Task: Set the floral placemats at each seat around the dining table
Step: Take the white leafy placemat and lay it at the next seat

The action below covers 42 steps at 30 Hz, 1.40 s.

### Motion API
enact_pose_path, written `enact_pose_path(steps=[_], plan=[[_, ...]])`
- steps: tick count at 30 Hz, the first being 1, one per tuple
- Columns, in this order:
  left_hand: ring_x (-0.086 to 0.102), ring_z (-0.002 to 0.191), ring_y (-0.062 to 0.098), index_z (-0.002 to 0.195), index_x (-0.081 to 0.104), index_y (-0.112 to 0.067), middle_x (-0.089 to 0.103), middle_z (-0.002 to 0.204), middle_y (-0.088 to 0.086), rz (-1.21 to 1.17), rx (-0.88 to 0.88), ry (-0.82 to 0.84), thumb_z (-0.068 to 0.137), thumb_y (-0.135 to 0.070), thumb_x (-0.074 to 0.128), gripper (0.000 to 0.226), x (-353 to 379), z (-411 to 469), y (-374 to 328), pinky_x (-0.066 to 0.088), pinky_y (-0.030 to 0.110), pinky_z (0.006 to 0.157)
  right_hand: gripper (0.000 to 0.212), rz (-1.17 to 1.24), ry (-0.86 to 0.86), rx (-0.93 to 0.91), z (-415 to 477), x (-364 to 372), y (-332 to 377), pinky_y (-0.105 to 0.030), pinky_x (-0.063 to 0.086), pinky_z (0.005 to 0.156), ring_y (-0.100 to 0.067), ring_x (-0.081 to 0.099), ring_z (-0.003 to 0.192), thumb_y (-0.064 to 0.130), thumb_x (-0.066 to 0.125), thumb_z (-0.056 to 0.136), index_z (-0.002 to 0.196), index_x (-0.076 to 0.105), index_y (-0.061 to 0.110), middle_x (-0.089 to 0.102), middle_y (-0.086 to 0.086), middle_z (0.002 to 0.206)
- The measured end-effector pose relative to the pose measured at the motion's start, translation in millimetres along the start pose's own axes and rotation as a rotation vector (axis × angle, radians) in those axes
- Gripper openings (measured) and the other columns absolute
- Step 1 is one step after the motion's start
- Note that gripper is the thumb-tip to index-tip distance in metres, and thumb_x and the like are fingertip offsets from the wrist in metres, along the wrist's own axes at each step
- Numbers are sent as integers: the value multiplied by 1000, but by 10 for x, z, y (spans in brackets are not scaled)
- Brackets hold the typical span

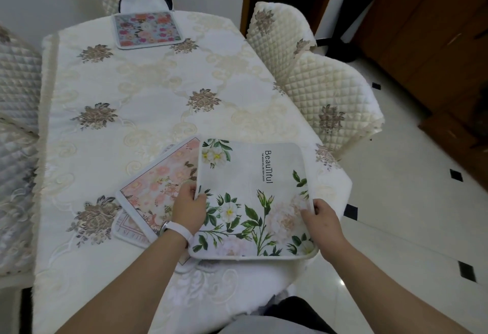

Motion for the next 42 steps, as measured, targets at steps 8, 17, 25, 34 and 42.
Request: enact_pose_path(steps=[8, 17, 25, 34, 42], plan=[[65, 78, 25, 95, 52, -21, 67, 88, 1, 1, 100, -18, 93, -11, 52, 11, 565, -359, -628, 53, 41, 69, 6, 136, -36, -26, 212, -801, -268, -42, 57, 75, -28, 67, 88, 18, 56, 92, 92, 62, 18, 69, -7, 92], [68, 79, 27, 97, 52, -18, 71, 86, 6, 2, 104, 58, 91, -12, 54, 9, 2272, -904, -1315, 56, 44, 73, 13, 278, -98, 8, 712, -2445, -1040, -34, 56, 68, -20, 68, 83, 10, 54, 90, 94, 64, 18, 70, -4, 92], [69, 78, 23, 100, 53, -16, 72, 87, 5, 22, 158, 150, 91, -12, 55, 10, 3710, -1290, -1947, 54, 36, 67, 14, 331, -194, 64, 1080, -3746, -1695, -42, 60, 75, -24, 70, 82, 11, 53, 88, 92, 63, 19, 71, -4, 90], [65, 73, 18, 96, 56, -16, 68, 82, 1, 37, 263, 212, 91, -10, 56, 8, 4710, -1191, -2713, 53, 33, 63, 13, 391, -312, 76, 1564, -4612, -1775, -40, 59, 73, -25, 70, 82, 11, 54, 88, 92, 63, 19, 72, -4, 91], [69, 81, 26, 89, 55, -30, 72, 88, 4, 15, 230, 309, 85, -21, 58, 10, 5752, -326, -3222, 56, 51, 79, 12, 340, -384, 92, 2626, -5225, -1513, -44, 60, 74, -27, 71, 81, 9, 55, 88, 92, 63, 17, 73, -7, 90]])
Point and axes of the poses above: each hand's wrist, its own z-axis towards the middle knuckle, its own x-axis out of the palm, y = z × x, the point moved 7 cm from there along z, towards the middle knuckle
